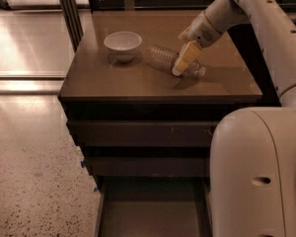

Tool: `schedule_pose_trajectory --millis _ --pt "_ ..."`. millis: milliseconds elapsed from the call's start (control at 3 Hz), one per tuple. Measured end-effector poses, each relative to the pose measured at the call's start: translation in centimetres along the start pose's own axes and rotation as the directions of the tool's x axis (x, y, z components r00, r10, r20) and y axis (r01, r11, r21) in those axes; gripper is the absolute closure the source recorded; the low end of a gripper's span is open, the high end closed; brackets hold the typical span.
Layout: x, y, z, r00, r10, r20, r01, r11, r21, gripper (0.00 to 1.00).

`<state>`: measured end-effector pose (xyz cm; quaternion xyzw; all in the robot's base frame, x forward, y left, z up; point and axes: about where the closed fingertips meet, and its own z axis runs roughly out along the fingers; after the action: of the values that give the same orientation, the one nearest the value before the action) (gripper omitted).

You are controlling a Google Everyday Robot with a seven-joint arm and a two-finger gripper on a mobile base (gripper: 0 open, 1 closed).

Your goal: Place water bottle into bottom drawer

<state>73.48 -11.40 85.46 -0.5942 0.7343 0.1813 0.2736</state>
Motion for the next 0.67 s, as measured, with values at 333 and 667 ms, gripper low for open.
schedule_pose_trajectory --millis 333,667 --pt "1.71 -0.96 3.26 0.998 0.047 -0.030 -0.048 0.9977 -0.048 0.00" --pt "1.97 -1.42 3.92 0.998 0.052 -0.030 -0.053 0.9974 -0.047 0.16"
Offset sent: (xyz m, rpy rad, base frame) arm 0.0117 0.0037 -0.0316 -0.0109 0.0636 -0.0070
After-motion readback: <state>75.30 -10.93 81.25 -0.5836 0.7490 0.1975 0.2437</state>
